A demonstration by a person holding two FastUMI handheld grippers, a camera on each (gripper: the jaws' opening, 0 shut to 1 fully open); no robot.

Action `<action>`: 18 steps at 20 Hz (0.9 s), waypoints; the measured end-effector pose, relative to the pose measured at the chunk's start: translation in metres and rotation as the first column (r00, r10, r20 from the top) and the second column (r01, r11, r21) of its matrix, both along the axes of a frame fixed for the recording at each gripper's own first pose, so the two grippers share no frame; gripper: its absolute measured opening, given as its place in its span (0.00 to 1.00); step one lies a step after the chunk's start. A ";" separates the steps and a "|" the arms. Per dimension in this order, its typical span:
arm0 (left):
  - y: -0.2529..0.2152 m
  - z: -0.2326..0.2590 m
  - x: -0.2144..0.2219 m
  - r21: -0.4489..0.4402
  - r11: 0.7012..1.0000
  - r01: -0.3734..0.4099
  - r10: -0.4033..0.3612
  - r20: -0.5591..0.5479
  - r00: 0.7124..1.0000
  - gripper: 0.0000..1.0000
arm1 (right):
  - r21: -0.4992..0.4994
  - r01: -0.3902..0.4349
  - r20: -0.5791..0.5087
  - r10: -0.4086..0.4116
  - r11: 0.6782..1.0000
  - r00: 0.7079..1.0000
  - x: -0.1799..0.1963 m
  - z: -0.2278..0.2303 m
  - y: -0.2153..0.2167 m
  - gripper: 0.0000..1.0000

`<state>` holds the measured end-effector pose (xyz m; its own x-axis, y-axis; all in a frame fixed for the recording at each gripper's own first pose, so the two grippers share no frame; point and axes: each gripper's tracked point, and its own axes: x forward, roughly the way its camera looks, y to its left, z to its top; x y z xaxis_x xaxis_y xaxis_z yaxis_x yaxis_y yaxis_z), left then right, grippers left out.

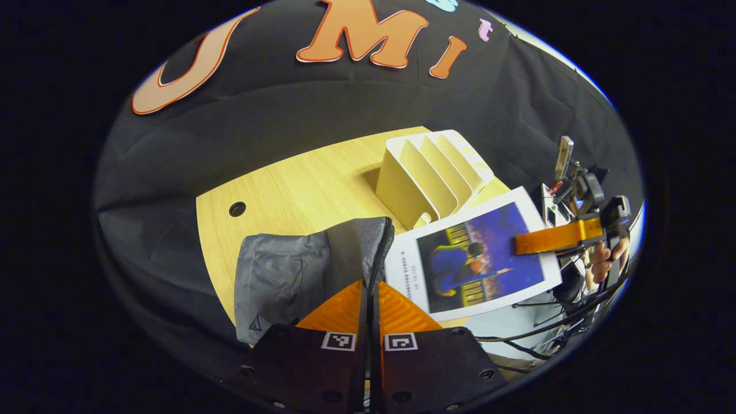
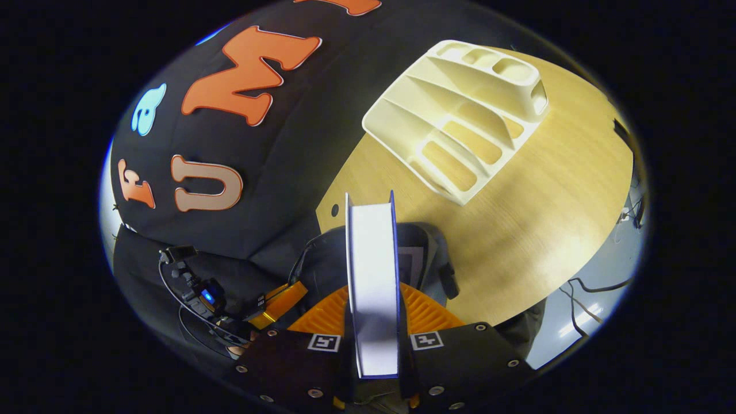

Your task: Open the schoolbag, grab two books from the bookshelf and put them into the schoolbag.

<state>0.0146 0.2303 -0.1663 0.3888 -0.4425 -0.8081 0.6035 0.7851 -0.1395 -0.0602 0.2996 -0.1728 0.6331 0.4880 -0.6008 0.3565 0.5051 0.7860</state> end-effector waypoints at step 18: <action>-0.025 0.009 -0.014 -0.060 0.996 0.069 -0.068 0.024 0.997 0.04 | 0.173 -0.007 0.068 -0.004 0.985 0.998 0.055 -0.081 0.121 0.29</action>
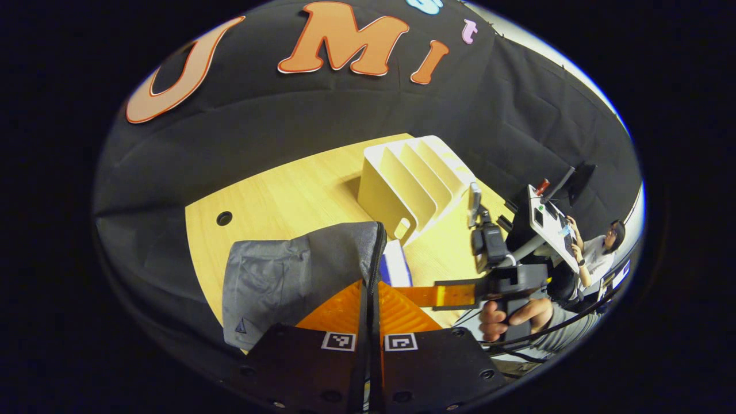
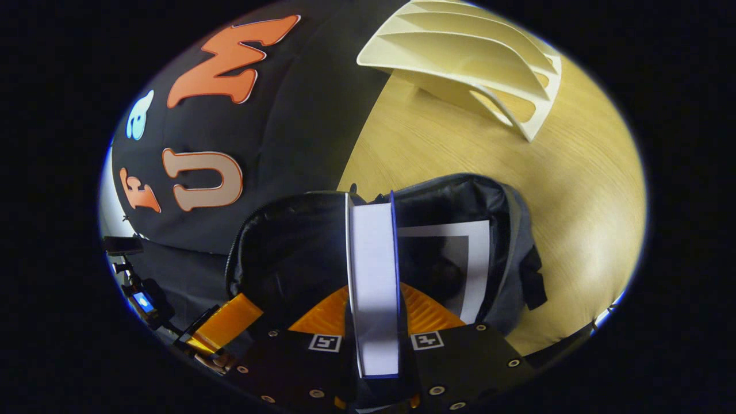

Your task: Open the schoolbag, grab two books from the bookshelf and put them into the schoolbag.

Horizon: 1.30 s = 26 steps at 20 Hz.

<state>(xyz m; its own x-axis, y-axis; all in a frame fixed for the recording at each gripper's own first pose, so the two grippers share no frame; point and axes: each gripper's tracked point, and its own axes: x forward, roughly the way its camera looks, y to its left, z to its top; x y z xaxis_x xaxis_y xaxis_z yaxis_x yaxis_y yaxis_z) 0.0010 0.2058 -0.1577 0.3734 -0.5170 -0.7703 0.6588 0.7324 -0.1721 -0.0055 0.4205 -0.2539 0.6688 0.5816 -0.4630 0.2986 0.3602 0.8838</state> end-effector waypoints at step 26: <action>-0.062 -0.029 -0.043 0.025 0.927 -0.375 0.371 0.090 0.924 0.65 | -0.500 -0.252 0.117 0.353 0.828 0.928 -0.007 0.035 -0.205 0.98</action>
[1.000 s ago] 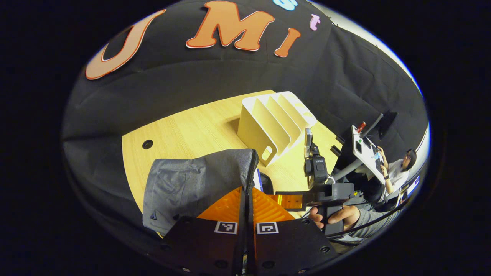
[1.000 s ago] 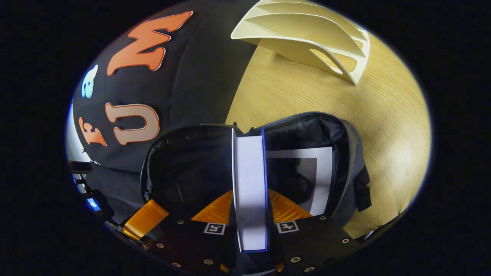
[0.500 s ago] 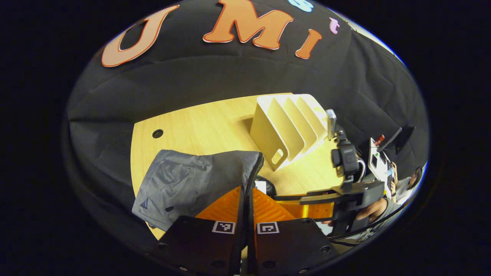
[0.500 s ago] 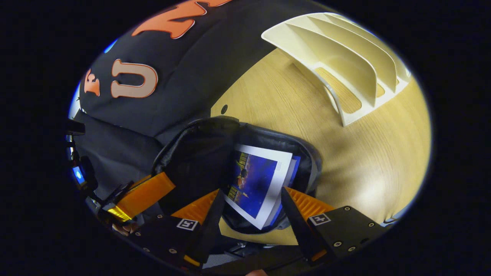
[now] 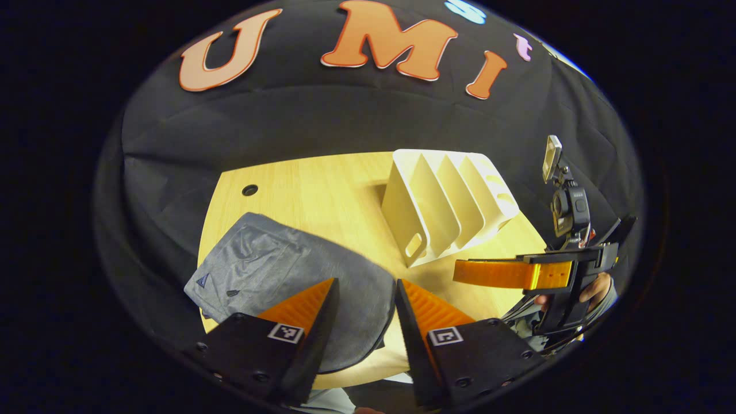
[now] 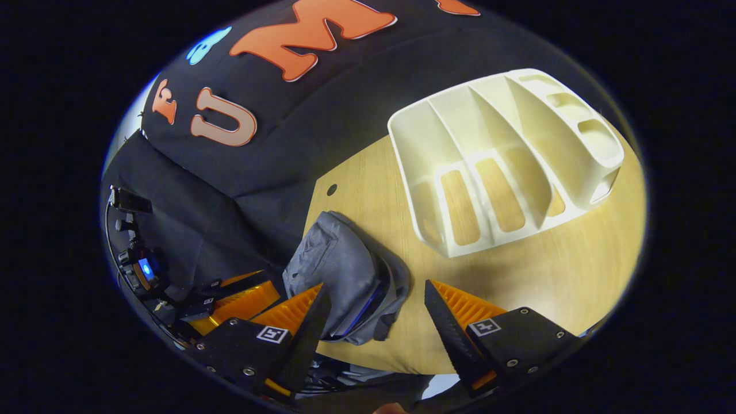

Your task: Open the schoolbag, grab two books from the bookshelf and put them into the schoolbag.

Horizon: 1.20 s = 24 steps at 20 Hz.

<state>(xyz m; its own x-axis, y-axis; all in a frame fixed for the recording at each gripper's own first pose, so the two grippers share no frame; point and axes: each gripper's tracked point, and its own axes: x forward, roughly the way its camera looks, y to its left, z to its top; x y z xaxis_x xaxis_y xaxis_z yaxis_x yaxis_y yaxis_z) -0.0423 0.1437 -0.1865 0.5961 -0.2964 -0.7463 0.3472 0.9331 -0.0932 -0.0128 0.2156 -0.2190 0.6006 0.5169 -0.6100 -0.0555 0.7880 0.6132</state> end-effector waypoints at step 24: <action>-0.158 0.195 0.016 -0.281 0.947 -0.158 0.319 0.738 0.595 0.96 | -0.282 0.366 0.731 -0.048 0.887 0.681 0.020 0.231 -0.210 0.97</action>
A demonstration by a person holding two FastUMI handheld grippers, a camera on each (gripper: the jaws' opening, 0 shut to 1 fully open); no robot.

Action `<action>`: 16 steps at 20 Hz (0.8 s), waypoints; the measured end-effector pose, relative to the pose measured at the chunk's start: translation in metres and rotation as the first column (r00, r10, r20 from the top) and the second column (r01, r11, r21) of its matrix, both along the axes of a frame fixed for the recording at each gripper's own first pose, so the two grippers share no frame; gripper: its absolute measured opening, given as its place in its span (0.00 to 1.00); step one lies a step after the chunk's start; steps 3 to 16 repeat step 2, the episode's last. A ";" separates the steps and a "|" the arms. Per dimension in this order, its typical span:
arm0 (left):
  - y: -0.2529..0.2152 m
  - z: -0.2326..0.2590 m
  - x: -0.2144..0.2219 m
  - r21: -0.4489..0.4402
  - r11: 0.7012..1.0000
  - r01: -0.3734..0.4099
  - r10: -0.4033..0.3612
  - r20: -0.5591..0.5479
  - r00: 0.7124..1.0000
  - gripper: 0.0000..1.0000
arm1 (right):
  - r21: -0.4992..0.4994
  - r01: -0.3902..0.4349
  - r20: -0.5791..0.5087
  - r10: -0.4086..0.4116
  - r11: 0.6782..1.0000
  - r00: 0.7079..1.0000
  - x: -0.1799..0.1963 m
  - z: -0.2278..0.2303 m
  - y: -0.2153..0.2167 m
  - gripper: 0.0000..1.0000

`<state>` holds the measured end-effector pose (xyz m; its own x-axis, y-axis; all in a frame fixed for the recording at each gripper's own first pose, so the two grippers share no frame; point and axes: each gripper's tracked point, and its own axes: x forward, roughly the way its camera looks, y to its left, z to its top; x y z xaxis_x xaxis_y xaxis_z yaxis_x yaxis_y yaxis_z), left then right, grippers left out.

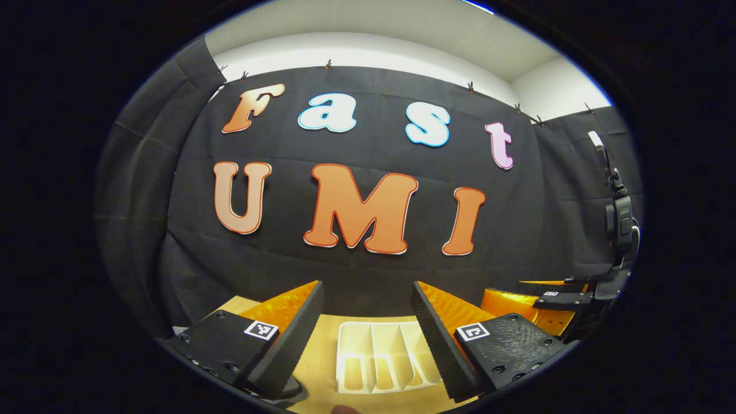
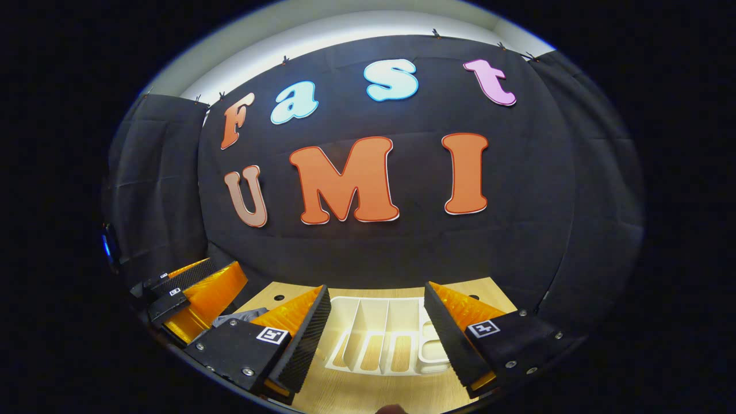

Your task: Open the schoolbag, grab two books from the bookshelf and put them into the schoolbag.

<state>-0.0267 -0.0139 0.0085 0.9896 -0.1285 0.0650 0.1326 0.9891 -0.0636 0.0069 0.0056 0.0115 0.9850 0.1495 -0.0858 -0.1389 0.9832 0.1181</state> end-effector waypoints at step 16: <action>0.001 -0.005 0.000 0.027 1.000 -0.010 0.010 -0.014 1.000 0.94 | -0.016 0.012 0.007 -0.012 1.000 1.000 0.001 -0.004 0.000 0.97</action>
